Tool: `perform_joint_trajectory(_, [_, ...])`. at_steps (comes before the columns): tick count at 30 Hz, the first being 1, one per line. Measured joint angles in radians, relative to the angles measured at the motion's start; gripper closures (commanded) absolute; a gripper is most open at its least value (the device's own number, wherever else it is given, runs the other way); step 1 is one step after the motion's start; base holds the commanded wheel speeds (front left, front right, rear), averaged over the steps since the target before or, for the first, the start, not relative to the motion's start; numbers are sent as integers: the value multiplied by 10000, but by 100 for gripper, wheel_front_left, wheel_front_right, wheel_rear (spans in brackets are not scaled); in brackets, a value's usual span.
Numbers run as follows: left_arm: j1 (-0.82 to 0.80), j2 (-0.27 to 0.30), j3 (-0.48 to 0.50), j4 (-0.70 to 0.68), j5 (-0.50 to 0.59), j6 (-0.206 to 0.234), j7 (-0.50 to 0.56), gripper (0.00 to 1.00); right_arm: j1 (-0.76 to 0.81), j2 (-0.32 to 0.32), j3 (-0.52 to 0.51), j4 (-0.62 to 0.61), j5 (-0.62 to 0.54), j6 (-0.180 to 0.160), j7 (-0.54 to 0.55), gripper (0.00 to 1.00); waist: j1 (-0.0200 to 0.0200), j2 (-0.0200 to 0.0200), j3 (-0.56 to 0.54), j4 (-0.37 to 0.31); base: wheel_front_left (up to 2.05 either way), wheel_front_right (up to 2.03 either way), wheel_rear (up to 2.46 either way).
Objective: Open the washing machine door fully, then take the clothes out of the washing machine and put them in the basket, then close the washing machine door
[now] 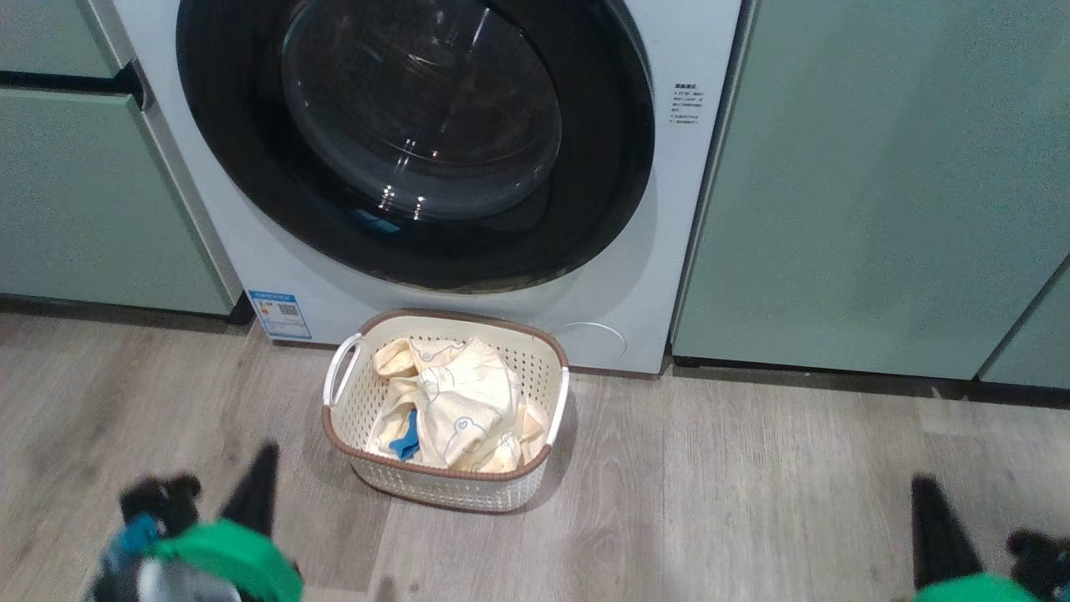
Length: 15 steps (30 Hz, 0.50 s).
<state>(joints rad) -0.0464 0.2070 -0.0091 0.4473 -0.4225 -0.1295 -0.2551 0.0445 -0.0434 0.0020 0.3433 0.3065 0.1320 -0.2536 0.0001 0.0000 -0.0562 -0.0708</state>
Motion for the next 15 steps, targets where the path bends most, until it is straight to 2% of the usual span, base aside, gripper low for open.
perform_joint_trajectory(5, [621,-326,-88,403,-134,0,96,100,529,94,21,426,157,0,77,100,-1,0,13,15,0,0,0])
perform_joint_trajectory(15, [565,-349,-31,215,-1070,0,364,100,470,102,-33,347,1181,0,355,100,0,0,60,72,0,0,0])
